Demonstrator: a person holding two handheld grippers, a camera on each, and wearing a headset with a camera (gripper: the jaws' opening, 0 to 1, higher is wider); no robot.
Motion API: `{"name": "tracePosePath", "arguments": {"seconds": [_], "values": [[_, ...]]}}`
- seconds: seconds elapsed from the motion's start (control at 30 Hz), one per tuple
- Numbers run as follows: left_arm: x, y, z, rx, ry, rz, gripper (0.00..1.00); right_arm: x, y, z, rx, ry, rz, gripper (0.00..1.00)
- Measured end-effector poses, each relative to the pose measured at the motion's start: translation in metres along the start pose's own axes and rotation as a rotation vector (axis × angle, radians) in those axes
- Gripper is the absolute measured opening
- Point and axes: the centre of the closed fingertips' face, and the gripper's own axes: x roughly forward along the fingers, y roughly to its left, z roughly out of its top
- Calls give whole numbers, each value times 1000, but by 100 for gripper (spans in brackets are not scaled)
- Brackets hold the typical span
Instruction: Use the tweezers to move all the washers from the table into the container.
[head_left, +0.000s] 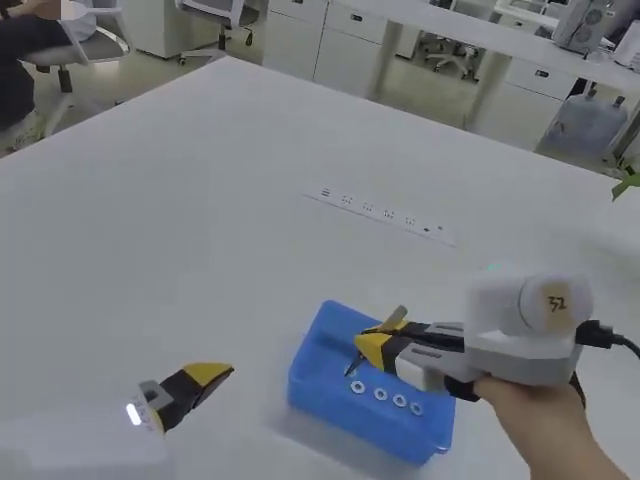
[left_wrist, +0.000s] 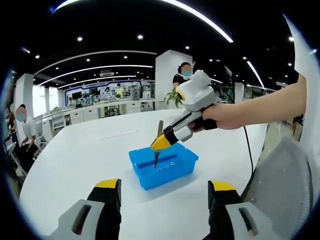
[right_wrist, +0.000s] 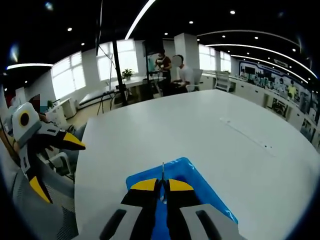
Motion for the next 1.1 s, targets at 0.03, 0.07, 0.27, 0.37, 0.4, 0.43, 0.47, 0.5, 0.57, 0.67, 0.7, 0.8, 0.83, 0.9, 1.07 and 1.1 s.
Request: {"name": "tracePosePath", "arguments": {"seconds": [0.03, 0.07, 0.27, 0.37, 0.4, 0.43, 0.47, 0.5, 0.57, 0.67, 0.7, 0.8, 0.83, 0.9, 1.07, 1.1], "values": [[0, 0, 0, -1, -1, 1, 71, 1, 0, 0, -1, 2, 1, 2], [0, 0, 0, -2, -1, 0, 71, 3, -1, -1, -2, 4, 2, 2], [0, 0, -1, -1, 5, -2, 71, 15, -6, -7, 12, 22, 8, 2], [1, 0, -2, -2, 10, -3, 71, 21, -4, -10, 12, 33, 18, 2], [1, 0, -2, -3, 11, -3, 71, 22, -4, -11, 6, 37, 17, 2], [1, 0, -3, -4, 13, -5, 71, 22, -4, -12, 5, 43, 18, 2], [1, 0, -3, -3, 14, -5, 71, 22, -4, -13, 5, 43, 18, 2], [1, 0, -3, -2, 15, -6, 71, 23, -5, -13, 3, 44, 17, 2], [2, -1, -4, -2, 18, -10, 71, 23, -5, -14, 7, 44, 19, 2], [2, -2, -5, 1, 24, -12, 71, 24, -4, -15, -2, 49, 22, 2], [2, -2, -5, 2, 26, -12, 71, 24, -4, -15, -6, 49, 23, 2], [3, -1, -7, 4, 37, -8, 71, 24, -4, -15, -1, 39, 26, 3], [3, -1, -7, 6, 38, -6, 71, 24, -4, -15, -1, 39, 26, 3], [3, 0, -8, 4, 42, -3, 71, 21, -4, -14, 1, 31, 28, 3], [2, 1, -9, -3, 47, 4, 71, 3, 0, -3, 17, -38, 21, 3], [2, 2, -7, 2, 38, 11, 70, -2, 2, -1, 17, -50, 22, 3]]}}
